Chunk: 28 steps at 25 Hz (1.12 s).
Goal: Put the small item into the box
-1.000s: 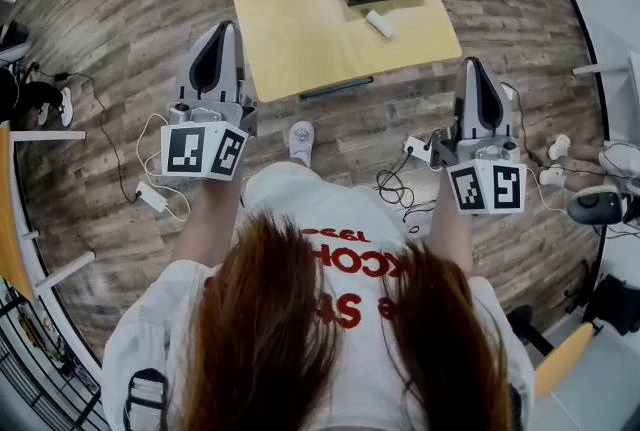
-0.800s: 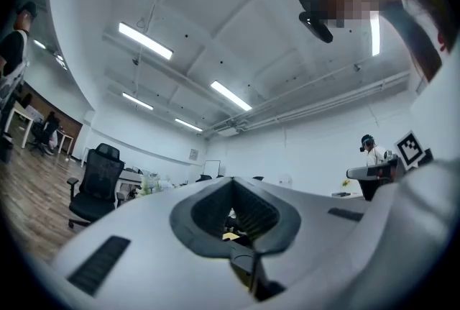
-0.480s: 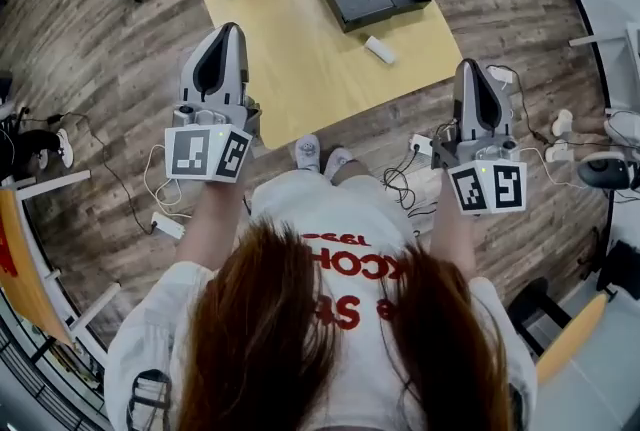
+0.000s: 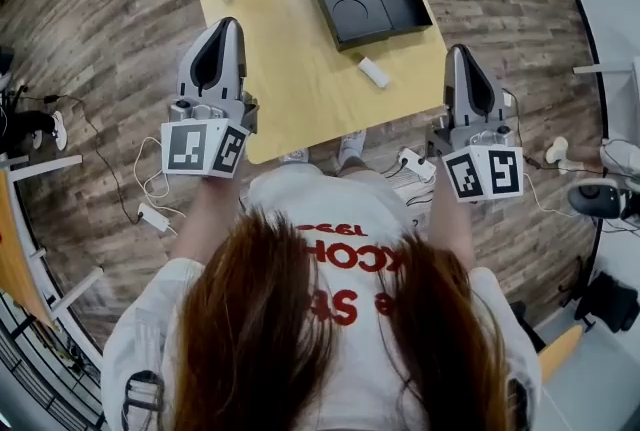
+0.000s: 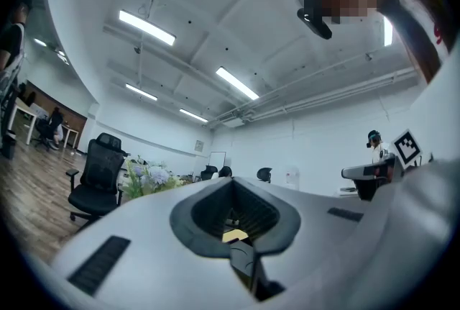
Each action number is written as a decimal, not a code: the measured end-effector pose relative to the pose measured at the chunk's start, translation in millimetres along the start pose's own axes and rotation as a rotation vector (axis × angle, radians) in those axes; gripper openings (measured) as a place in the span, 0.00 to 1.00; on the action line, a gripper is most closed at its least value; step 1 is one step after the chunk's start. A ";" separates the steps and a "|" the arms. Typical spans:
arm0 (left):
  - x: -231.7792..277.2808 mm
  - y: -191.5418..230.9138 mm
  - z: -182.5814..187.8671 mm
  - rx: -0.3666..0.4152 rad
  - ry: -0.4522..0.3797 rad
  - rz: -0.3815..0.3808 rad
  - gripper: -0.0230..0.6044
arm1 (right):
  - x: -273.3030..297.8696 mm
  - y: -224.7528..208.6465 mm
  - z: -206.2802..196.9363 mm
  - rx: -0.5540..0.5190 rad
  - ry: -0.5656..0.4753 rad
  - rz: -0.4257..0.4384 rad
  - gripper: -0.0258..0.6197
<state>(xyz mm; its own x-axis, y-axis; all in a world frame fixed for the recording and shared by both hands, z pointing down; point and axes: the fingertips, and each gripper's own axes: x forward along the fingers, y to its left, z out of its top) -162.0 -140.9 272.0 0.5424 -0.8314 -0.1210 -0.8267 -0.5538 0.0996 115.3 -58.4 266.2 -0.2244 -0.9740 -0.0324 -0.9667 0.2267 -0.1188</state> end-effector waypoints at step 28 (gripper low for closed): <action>67.2 -26.3 -71.9 -0.040 0.045 0.174 0.05 | 72.5 14.8 -221.5 -0.138 0.601 0.498 0.16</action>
<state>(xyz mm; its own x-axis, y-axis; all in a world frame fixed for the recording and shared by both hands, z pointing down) -93.1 -185.5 332.2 0.3987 -0.9155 -0.0544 -0.9025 -0.4022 0.1541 57.5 -126.7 482.0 -0.6243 -0.6027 0.4969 -0.7330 0.6720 -0.1058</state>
